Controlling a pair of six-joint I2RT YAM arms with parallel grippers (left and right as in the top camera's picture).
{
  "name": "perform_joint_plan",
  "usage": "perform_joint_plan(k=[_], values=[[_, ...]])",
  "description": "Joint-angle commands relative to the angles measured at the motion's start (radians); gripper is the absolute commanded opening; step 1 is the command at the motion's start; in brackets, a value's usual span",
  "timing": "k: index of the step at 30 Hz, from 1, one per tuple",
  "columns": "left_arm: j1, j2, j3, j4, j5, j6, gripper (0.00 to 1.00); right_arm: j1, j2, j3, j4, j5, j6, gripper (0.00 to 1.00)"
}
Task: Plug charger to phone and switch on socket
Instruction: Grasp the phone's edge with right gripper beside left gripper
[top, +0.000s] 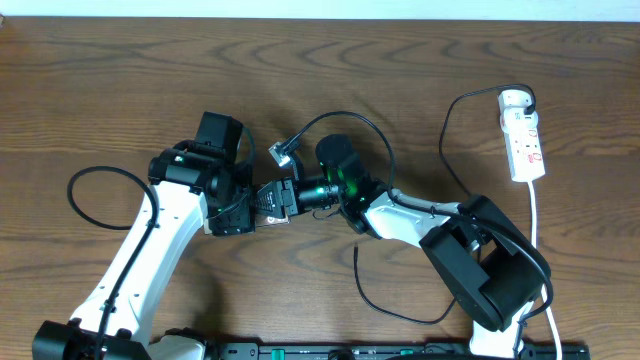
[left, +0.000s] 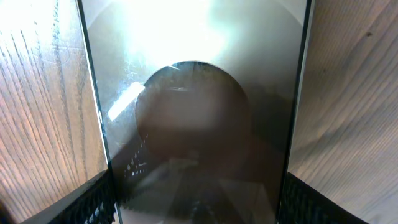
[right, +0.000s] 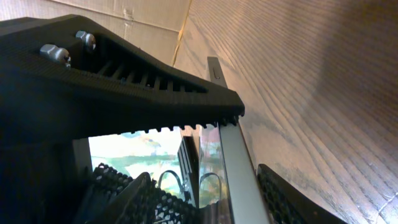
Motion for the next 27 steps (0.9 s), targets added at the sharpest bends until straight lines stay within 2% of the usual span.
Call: perform_joint_plan(k=[1, 11, 27], values=[[-0.006, 0.000, 0.008, -0.006, -0.002, -0.030, 0.07, 0.008, 0.002, 0.013, 0.003, 0.013, 0.006, 0.49], [-0.007, 0.000, 0.008, -0.005, -0.002, -0.036, 0.07, 0.009, 0.002, 0.013, 0.003, 0.011, 0.006, 0.49], [-0.007, 0.000, 0.008, -0.005, -0.002, -0.036, 0.07, 0.011, 0.002, 0.013, 0.003, -0.008, 0.006, 0.35]])
